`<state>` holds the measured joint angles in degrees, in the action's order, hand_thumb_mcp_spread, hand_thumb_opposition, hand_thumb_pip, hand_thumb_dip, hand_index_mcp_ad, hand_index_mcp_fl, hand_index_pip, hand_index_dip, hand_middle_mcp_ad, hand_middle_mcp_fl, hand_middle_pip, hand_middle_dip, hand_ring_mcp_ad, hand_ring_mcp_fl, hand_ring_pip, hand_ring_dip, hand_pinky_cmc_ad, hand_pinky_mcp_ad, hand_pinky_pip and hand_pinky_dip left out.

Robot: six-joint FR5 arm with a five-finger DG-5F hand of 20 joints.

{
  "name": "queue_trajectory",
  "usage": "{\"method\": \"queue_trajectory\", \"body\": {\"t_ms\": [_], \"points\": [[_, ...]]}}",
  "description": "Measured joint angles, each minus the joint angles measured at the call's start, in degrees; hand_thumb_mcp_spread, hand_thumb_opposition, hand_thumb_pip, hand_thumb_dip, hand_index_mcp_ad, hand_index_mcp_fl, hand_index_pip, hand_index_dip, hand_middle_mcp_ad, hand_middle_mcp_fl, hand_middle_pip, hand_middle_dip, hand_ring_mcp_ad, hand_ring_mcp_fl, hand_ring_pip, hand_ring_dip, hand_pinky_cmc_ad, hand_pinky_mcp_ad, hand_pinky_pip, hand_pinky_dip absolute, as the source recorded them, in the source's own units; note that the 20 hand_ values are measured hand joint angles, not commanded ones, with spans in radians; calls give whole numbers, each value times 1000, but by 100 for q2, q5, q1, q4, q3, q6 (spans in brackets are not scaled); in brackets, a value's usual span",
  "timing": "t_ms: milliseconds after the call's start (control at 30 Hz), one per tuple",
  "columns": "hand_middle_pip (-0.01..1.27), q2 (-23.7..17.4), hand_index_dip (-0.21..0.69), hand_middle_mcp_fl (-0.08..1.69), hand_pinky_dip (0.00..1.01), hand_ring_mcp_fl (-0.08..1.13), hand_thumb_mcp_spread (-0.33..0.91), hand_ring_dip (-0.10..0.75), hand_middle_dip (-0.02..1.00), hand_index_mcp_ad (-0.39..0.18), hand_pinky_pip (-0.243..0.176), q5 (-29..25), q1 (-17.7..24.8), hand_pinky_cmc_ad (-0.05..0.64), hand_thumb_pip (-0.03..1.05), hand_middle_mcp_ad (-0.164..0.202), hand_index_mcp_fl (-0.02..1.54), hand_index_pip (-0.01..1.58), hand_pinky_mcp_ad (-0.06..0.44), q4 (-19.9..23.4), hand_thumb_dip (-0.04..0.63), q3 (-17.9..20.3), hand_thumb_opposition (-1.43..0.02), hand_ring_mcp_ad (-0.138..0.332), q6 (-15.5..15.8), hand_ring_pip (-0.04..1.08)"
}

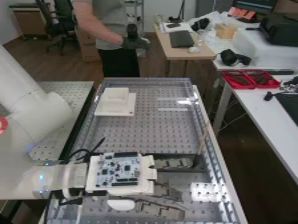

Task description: Grab the paper clip and place it in the clear container

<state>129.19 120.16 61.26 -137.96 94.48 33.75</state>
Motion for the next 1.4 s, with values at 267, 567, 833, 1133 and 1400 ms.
{"method": "queue_trajectory", "body": {"t_ms": [267,567,833,1133,1400], "points": [[1011,3,-182,599,190,298,686,473,749,-171,0,-3,9,429,731,-21,243,164,229,-23,321,-9,-944,28,-42,361],[997,-2,-182,553,195,295,693,483,782,-173,3,-1,22,429,731,-21,241,164,230,-33,321,8,-974,28,-59,379],[974,-4,-182,538,195,295,688,483,782,-173,3,8,42,429,737,-21,239,195,227,-40,318,13,-963,28,-68,379],[887,20,-182,469,195,298,637,483,768,-169,3,3,70,428,737,-21,202,197,220,-81,318,-28,-929,28,-70,379],[887,49,-182,471,195,298,635,483,771,-173,3,-1,70,433,778,-21,208,211,215,-107,321,-53,-929,28,-57,379]]}}
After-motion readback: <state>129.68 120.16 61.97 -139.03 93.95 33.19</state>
